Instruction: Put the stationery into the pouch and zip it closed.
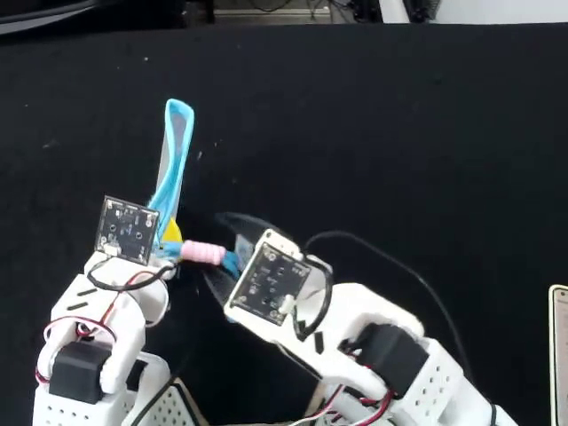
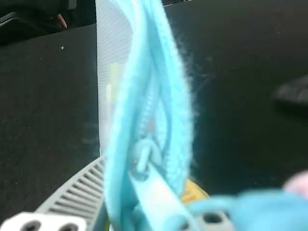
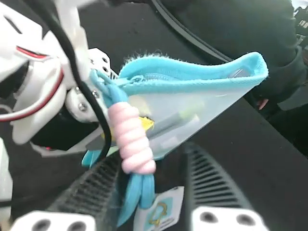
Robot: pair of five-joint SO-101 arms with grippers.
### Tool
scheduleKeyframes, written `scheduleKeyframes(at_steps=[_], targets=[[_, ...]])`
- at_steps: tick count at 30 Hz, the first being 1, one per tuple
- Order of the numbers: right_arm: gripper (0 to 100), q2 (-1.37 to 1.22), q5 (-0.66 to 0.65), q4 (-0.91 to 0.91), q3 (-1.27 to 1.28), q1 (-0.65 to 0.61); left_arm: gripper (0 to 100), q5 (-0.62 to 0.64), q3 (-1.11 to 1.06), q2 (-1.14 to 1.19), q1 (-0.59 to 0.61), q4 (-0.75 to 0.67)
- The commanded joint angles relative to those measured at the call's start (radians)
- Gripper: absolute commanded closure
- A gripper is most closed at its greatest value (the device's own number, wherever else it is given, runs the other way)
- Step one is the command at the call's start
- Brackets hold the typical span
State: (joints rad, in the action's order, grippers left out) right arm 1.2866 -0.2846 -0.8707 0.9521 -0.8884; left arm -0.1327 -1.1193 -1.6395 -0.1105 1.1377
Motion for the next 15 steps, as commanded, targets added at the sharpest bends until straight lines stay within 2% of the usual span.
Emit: scheduleKeyframes(at_steps=[1,7,15], targets=[[99.2,0.033,-0.009,0.075,-0.001,0.009,97,-0.006,0.067,0.002,-0.002,0.015],[98.8,0.113,-0.008,0.078,-0.002,0.144,87,-0.006,0.133,0.002,-0.002,0.100],[98.7,0.077,-0.009,0.110,0.005,0.155,87,-0.008,0.136,0.002,-0.001,0.107]])
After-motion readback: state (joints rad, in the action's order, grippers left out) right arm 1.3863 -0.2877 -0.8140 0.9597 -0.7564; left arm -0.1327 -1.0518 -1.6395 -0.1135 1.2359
